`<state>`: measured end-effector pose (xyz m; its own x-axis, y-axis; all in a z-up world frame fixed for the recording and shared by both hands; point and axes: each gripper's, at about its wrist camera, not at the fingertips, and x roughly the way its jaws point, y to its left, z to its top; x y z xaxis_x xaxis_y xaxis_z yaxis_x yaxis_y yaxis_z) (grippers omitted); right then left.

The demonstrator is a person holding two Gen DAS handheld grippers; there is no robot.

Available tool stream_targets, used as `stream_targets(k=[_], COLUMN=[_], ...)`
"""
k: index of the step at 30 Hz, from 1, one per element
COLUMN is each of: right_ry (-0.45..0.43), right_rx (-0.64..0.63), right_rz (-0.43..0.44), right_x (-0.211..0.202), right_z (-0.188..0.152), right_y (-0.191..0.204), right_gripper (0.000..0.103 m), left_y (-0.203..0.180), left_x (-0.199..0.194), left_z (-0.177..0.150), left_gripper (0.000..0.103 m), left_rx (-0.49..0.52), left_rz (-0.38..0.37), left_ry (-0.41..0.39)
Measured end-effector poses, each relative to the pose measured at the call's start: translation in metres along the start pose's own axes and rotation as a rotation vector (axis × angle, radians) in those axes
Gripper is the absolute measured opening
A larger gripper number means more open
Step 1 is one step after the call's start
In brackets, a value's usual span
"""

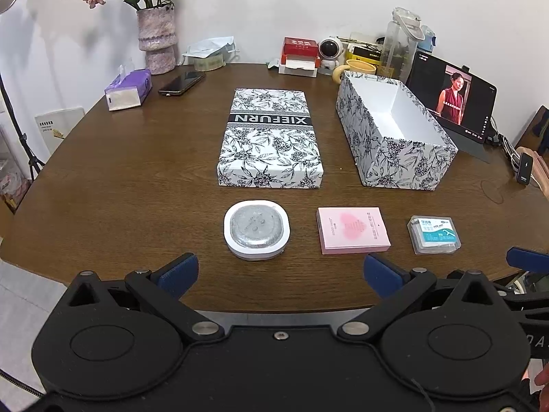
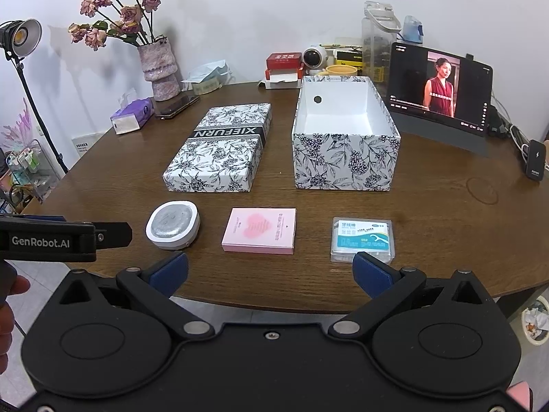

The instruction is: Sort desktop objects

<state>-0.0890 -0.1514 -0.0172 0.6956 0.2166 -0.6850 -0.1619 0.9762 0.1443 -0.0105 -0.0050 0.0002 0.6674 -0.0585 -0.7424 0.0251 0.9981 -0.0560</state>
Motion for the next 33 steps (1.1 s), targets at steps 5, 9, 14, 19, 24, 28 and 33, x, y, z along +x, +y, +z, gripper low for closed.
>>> stream_targets(k=[5, 9, 14, 19, 24, 28, 33], right_ry=[0.000, 0.005, 0.006, 0.002, 0.003, 0.005, 0.006], right_rx=[-0.001, 0.002, 0.004, 0.002, 0.006, -0.001, -0.006], right_rz=[0.004, 0.010, 0.024, 0.025, 0.025, 0.028, 0.031], right_x=[-0.0013, -0.0013, -0.0025, -0.0036, -0.0037, -0.0028, -0.0022], right_z=[-0.0003, -0.0004, -0.0017, -0.0011, -0.0010, 0.0001, 0.0004], right_y=[0.0000, 0.0002, 0.0000, 0.0000, -0.0012, -0.0003, -0.0004], right_gripper=[0.103, 0.103, 0.103, 0.103, 0.103, 0.103, 0.103], left_y=[-0.0007, -0.0010, -0.0018, -0.0021, -0.0053, -0.0069, -0.0084], left_x=[-0.0007, -0.0015, -0.0028, -0.0027, -0.0024, -0.0017, -0.0012], left_z=[-0.0012, -0.0022, -0.0033, -0.0029, -0.0031, -0.0035, -0.0028], left_gripper=[0.103, 0.103, 0.103, 0.103, 0.103, 0.103, 0.103], left_rx=[-0.002, -0.004, -0.011, -0.022, -0.012, -0.010, -0.008], left_rz=[0.001, -0.004, 0.002, 0.001, 0.005, 0.002, 0.003], left_ry=[0.000, 0.000, -0.012, -0.011, -0.010, -0.005, -0.003])
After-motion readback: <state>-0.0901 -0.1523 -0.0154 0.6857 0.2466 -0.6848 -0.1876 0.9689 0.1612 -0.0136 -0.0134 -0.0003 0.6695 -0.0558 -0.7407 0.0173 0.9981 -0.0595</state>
